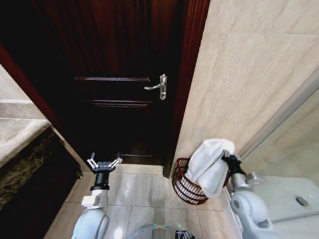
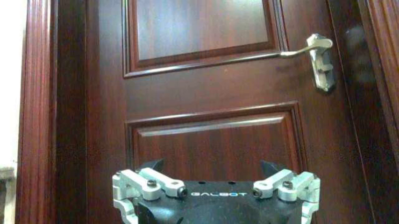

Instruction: Discard the used towel into the hamper.

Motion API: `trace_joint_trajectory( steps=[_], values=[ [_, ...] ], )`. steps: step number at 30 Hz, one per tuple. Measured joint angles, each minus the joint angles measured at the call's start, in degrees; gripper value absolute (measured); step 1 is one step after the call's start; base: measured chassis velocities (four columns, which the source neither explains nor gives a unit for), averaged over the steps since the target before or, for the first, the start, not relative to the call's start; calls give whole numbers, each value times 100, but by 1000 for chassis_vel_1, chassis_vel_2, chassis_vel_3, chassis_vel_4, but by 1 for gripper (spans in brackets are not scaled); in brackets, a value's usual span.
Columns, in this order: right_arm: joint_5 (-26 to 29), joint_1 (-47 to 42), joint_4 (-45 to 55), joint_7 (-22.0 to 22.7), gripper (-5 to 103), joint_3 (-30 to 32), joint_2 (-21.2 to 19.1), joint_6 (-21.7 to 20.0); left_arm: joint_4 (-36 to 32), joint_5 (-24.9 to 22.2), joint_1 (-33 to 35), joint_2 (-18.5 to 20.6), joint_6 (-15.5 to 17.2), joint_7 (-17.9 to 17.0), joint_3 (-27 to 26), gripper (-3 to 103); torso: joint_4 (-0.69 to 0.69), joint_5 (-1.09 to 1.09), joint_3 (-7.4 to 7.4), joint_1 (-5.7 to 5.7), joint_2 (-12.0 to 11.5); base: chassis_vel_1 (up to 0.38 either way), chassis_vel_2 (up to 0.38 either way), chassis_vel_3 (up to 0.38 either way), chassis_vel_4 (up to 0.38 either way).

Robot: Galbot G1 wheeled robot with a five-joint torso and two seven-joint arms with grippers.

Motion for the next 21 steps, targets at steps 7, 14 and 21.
trace_joint_trajectory(
  steps=[7, 14, 21],
  values=[
    [-50, 479, -355, 2, 5, -345, -103, -34, 6, -5, 21, -4, -31, 0, -77, 100, 0, 0, -102, -72, -173, 0, 0, 0, 0],
    [-119, 759, -981, -205, 5, -486, -27, 159, 1, -41, 19, 5, -41, 0, -170, 100, 0, 1, -189, -136, -325, 0, 0, 0, 0],
    [-119, 503, -1220, -299, 5, -488, 155, 228, 90, -54, -47, -1, -39, 0, -132, 100, 0, 1, -306, -215, -520, 0, 0, 0, 0]
  ],
)
